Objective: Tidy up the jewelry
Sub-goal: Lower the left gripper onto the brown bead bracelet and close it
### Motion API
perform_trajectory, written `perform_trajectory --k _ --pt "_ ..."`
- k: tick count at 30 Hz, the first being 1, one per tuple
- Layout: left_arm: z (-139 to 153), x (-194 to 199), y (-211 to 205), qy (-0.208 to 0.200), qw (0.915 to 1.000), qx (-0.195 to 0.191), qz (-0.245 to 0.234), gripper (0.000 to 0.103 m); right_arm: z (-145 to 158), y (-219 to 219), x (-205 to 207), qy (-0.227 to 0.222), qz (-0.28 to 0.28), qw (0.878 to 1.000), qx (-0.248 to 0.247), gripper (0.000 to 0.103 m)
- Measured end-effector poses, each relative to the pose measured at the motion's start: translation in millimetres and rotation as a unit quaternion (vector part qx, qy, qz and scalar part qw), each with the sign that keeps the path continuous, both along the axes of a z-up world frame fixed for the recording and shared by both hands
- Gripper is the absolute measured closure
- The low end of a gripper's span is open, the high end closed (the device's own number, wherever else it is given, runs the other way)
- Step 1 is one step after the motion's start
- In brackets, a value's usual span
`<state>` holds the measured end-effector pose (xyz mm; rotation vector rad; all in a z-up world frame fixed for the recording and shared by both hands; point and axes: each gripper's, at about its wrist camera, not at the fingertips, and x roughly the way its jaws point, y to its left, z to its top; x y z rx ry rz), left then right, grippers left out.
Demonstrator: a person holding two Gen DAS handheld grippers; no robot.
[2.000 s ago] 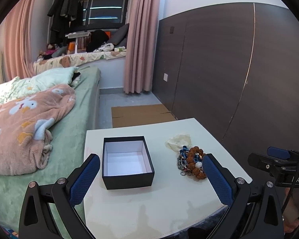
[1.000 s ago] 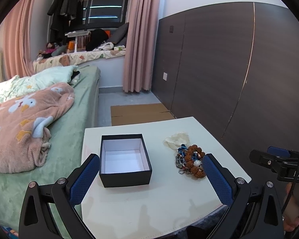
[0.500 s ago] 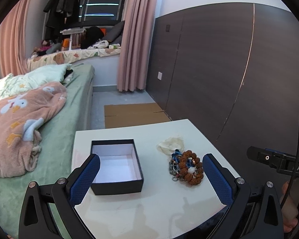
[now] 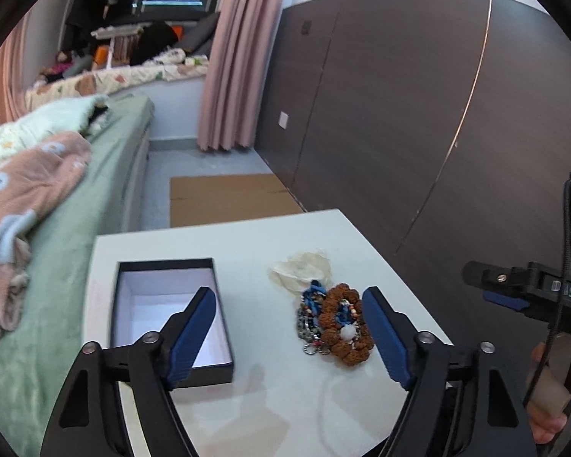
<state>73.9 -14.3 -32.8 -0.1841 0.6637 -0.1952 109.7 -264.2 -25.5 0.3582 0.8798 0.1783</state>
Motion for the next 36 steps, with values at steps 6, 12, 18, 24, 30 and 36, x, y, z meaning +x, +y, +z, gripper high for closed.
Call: perform_trajectory --k 6,12,18,24,30,36 --pt "-16.4 21.3 -22.3 0.028 0.9990 0.000 -0.036 0.042 -18.6 -8.5 18.6 0.044 -0.022 0.999 0.024 0.023" --pt "-37.3 44.3 -38.6 0.054 0.9963 -0.002 -0.067 0.053 -23.2 -14.5 31.0 0.052 -0.039 0.997 0.033 0.023" --pt "-56.2 66.3 -49.4 0.087 0.9928 -0.006 -0.082 0.060 -36.4 -21.1 44.7 0.081 -0.048 0.994 0.047 0.023" --pt "-69.6 75.8 -60.8 0.108 0.9900 0.005 -0.090 0.060 -41.7 -16.5 50.4 0.092 -0.033 0.994 0.051 0.023" --pt "-81.9 79.0 -60.2 0.125 0.9887 0.004 -0.083 0.060 -44.6 -19.7 51.2 0.100 -0.030 0.993 0.058 0.023" --pt "-84.9 77.8 -56.7 0.124 0.9892 -0.002 -0.078 0.080 -47.6 -19.6 51.5 0.107 -0.029 0.992 0.059 0.023"
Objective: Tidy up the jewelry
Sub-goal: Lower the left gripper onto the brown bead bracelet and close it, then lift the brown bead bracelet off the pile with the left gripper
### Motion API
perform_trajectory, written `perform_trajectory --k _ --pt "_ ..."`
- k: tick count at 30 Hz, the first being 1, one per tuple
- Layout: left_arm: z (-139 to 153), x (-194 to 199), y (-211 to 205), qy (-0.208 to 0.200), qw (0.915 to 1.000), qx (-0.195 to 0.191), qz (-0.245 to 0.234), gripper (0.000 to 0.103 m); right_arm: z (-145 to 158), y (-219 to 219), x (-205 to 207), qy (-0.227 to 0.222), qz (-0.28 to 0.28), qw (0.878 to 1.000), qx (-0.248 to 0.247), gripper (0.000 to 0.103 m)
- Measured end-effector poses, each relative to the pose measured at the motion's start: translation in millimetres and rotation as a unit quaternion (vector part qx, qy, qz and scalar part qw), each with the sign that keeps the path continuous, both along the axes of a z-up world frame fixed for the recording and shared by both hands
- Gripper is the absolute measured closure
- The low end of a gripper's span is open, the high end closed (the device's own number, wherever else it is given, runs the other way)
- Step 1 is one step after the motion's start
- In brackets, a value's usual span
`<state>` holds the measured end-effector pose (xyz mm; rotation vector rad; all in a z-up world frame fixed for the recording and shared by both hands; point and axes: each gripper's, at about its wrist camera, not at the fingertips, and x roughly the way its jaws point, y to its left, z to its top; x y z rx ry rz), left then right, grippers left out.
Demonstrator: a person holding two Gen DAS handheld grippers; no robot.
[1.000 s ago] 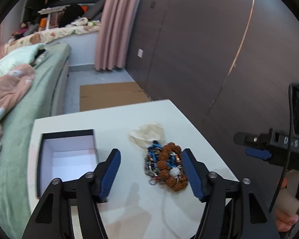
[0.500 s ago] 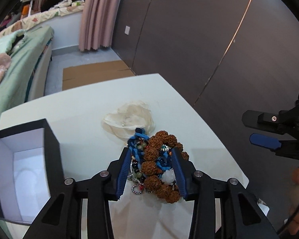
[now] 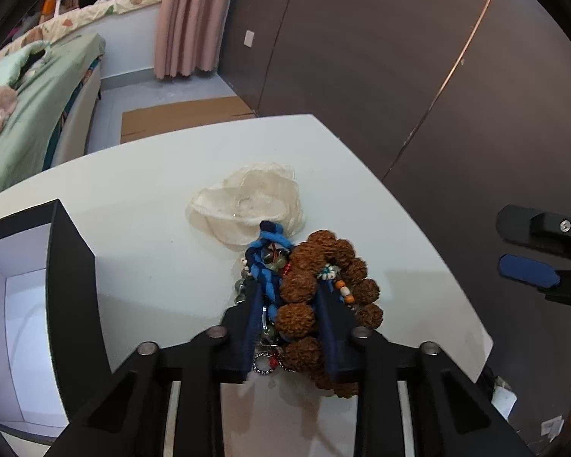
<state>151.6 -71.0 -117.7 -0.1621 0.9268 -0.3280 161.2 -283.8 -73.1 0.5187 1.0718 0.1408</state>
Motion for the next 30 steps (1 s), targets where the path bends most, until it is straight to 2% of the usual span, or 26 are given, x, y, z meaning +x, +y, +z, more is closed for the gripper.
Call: perform_trajectory --k 10,17,20,25,30 --pt "50.3 -32.1 7.2 -0.072 0.9938 -0.069 -0.049 0.082 -0.5 1.3 0.8 -0.011 -0.009 1.000 -0.002 0.023" --pt "60.0 -33.3 20.3 -0.066 0.9917 -0.094 -0.057 0.082 -3.4 16.8 4.3 -0.007 0.001 1.000 -0.014 0.023" --pt "56.8 -28.9 23.2 -0.051 0.9939 -0.082 -0.054 0.082 -4.6 23.7 6.5 -0.007 0.007 1.000 -0.011 0.023" --pt "31.4 -16.8 25.1 0.013 0.9972 -0.059 -0.043 0.082 -8.1 31.3 7.6 -0.001 0.006 1.000 -0.011 0.023" --pt "25.2 -15.8 25.3 0.023 0.9993 -0.007 -0.029 0.081 -6.6 34.9 6.5 -0.003 0.007 1.000 -0.014 0.023"
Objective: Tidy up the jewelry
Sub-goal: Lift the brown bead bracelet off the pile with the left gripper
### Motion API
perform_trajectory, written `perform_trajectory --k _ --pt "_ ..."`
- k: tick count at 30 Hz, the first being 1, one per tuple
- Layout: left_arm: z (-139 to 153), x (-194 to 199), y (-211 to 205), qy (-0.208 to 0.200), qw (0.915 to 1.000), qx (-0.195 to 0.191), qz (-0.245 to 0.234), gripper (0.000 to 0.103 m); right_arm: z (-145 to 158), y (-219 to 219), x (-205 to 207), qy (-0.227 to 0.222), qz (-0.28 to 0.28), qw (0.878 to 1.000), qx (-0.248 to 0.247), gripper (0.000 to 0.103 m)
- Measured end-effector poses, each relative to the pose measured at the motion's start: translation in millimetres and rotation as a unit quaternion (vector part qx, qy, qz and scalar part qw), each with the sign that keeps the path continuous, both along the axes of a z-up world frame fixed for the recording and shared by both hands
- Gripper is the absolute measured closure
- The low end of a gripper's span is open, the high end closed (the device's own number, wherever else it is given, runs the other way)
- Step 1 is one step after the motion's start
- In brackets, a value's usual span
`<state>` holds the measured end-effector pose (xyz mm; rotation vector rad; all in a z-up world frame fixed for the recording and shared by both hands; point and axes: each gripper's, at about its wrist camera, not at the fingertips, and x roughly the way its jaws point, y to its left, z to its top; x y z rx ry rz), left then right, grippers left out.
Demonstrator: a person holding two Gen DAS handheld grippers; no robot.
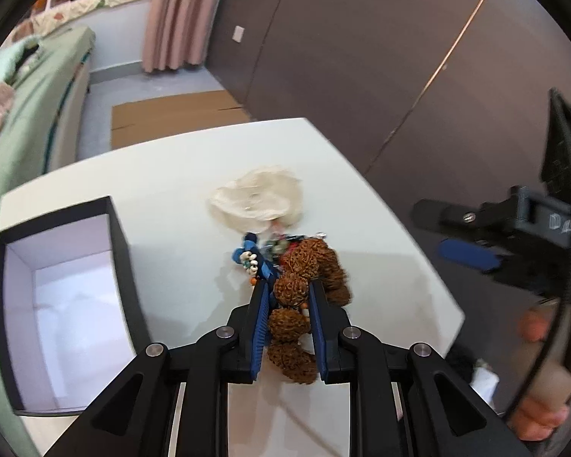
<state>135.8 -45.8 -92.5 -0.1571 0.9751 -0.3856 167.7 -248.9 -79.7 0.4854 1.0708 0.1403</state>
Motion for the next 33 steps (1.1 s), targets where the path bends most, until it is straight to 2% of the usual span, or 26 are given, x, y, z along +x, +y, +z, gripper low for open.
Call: perform_trajectory --k 3,8,12,17,25,27,30,33 --pt "2.7 -1.2 -0.6 -0.008 0.9998 0.016 0.001 0.080 0.8 0.0 -0.3 0.001 0.001 1.000 0.001 0.023" --pt "2.0 0.4 -1.0 -0.009 0.9998 0.014 -0.005 0.072 1.3 0.2 -1.6 -0.003 -0.001 1.000 -0.001 0.023" --pt "-5.2 4.7 -6.2 -0.003 0.9998 0.019 -0.005 0.072 0.7 -4.3 -3.3 -0.003 -0.004 1.000 0.003 0.023" --pt "-10.8 8.3 -14.1 -0.020 0.9978 0.063 0.004 0.072 2.7 -10.6 -4.3 -0.006 -0.005 1.000 0.008 0.023" --pt "-21.4 14.7 -20.9 -0.028 0.9939 0.106 0.011 0.072 5.3 -13.0 -5.4 -0.006 -0.001 1.000 0.011 0.023" --pt "-21.4 14.0 -18.8 -0.032 0.9947 0.097 0.014 0.073 5.7 -12.2 -5.8 -0.007 0.002 1.000 0.010 0.023" --pt "-16.0 12.8 -8.8 -0.029 0.9975 0.059 0.026 0.086 5.7 -10.0 -5.5 -0.006 0.005 1.000 0.008 0.023" --pt "-2.9 9.6 3.3 -0.034 0.9987 0.021 0.032 0.086 3.8 -10.2 -3.3 -0.003 0.007 1.000 0.009 0.023"
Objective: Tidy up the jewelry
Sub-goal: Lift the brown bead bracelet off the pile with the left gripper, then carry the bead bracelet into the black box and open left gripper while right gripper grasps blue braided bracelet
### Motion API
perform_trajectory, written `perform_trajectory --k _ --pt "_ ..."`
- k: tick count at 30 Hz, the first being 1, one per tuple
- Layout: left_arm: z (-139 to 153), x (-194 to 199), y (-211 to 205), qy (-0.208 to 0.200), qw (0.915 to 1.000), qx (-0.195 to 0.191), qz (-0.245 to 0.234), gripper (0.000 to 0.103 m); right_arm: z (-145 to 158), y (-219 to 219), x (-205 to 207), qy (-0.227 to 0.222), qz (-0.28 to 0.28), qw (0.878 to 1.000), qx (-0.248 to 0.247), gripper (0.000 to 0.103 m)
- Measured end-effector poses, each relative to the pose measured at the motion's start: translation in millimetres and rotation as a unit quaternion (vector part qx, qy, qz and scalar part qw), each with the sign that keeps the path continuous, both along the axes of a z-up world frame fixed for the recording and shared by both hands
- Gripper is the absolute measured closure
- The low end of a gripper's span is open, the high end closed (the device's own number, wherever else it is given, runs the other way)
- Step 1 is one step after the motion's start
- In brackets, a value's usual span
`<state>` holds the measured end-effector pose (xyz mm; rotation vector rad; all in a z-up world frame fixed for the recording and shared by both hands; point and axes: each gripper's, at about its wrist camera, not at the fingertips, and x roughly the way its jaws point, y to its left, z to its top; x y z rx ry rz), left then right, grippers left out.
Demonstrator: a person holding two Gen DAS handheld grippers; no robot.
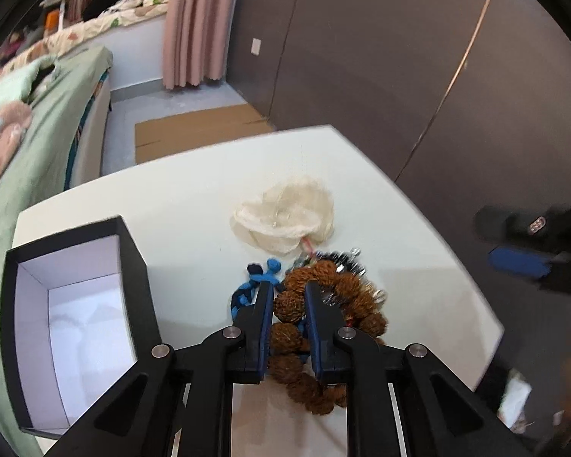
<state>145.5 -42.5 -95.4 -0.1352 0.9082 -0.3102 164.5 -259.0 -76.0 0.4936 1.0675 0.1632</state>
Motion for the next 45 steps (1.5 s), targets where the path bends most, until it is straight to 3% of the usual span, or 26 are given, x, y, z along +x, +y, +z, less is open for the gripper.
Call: perform_trajectory --k 8,15,24,34,38,41,43,45 --pt "43.9 -17.5 29.1 -0.053 0.9963 -0.068 0.007 0.086 -5.7 14.8 3.0 0.010 0.022 1.000 0.006 0.024" --pt "61.6 -21.3 59.5 -0.072 0.9921 -0.096 0.036 0.086 -19.4 46.2 7.6 0.033 0.063 0.997 0.027 0.045" --pt "71.8 -24.7 99.1 -0.087 0.9869 -0.107 0.084 0.086 -34.1 86.7 12.1 0.054 0.099 0.993 0.046 0.049" --pt "85.7 -47.0 124.8 -0.108 0.9811 -0.119 0.108 0.086 -50.6 125.5 6.4 0.087 0.124 0.988 0.018 0.056" --pt "87.0 -51.7 129.9 -0.109 0.9809 -0.111 0.117 0.086 -57.9 127.1 3.0 0.097 0.109 0.989 0.004 0.059" --pt "81.2 -50.6 133.6 -0.102 0.9813 -0.104 0.126 0.086 -69.9 131.4 3.6 0.117 0.104 0.988 0.007 0.066" --pt "76.9 -49.2 136.6 -0.098 0.9811 -0.100 0.134 0.086 -68.8 133.9 2.7 0.104 0.095 0.990 -0.006 0.078" --pt "72.8 -46.9 140.3 -0.092 0.9808 -0.098 0.141 0.086 -71.6 133.4 3.1 0.103 0.085 0.991 0.004 0.079"
